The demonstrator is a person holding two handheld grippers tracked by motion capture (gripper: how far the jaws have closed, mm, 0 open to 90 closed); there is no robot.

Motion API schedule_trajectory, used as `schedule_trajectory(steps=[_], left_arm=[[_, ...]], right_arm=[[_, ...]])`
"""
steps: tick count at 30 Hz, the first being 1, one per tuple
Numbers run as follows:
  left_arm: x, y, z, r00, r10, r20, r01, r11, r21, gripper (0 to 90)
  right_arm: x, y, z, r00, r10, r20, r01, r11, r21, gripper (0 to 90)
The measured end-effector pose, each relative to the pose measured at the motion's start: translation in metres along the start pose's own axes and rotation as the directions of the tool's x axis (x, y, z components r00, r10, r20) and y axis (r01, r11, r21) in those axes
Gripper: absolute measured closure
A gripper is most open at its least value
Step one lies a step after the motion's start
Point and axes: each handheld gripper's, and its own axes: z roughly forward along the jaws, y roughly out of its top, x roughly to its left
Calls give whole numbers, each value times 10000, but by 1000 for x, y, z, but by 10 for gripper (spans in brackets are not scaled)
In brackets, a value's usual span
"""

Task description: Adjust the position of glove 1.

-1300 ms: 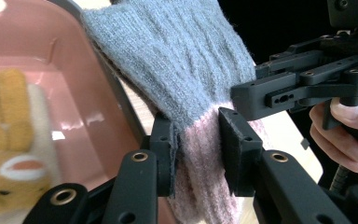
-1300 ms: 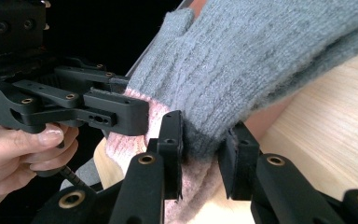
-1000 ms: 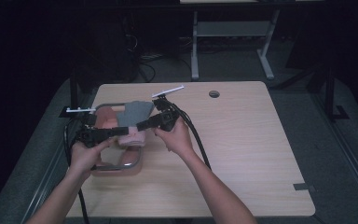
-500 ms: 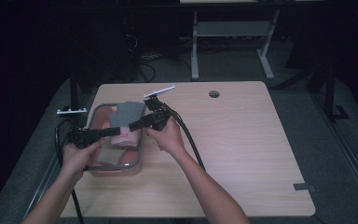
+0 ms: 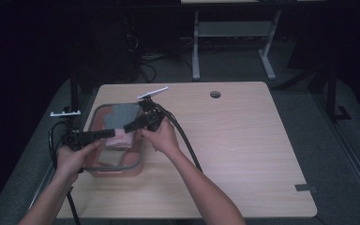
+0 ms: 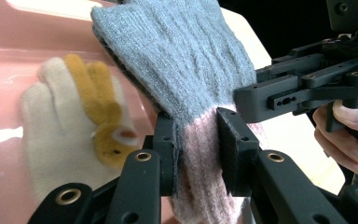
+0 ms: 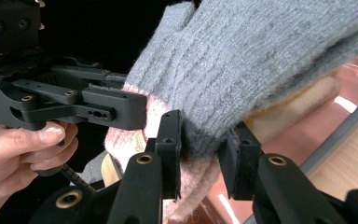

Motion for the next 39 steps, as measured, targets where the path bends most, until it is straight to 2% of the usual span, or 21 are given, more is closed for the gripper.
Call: schedule_trajectory(steps=[14, 17, 19, 22, 24, 29, 32, 34, 39], left_arm=[[15, -3, -6, 9995, -270, -171, 270, 9996, -33, 708], [19, -5, -7, 9988, -430, -244, 427, 9990, -132, 708], [21, -6, -7, 9980, -414, -476, 411, 9991, -91, 708], [25, -8, -7, 9966, -603, -563, 600, 9982, -70, 708], [27, -9, -3, 9945, -459, -937, 487, 9984, 275, 708], [33, -12, 1, 9916, -465, -1203, 545, 9964, 644, 704], [33, -14, 4, 9857, -358, -1645, 512, 9946, 905, 688], [33, -14, 4, 9844, -264, -1740, 450, 9936, 1037, 678], [32, -13, 4, 9749, 36, -2227, 234, 9927, 1182, 590]], right_arm=[[0, 3, 15, 9999, 49, -119, -48, 9999, 137, 695], [-1, 3, 16, 10000, 91, 9, -91, 9998, 169, 695], [-2, 3, 16, 9998, 92, 168, -95, 9997, 210, 711], [-3, 2, 16, 9997, 158, 184, -163, 9995, 255, 710], [-3, 3, 16, 9999, 105, 93, -107, 9997, 235, 710], [-1, 2, 16, 9999, 11, 123, -16, 9994, 340, 708], [-1, 2, 14, 9999, -22, 163, 16, 9994, 345, 703], [-2, 2, 13, 9998, -78, 174, 73, 9995, 298, 698], [0, 1, 6, 9997, -87, 238, 79, 9994, 324, 682]])
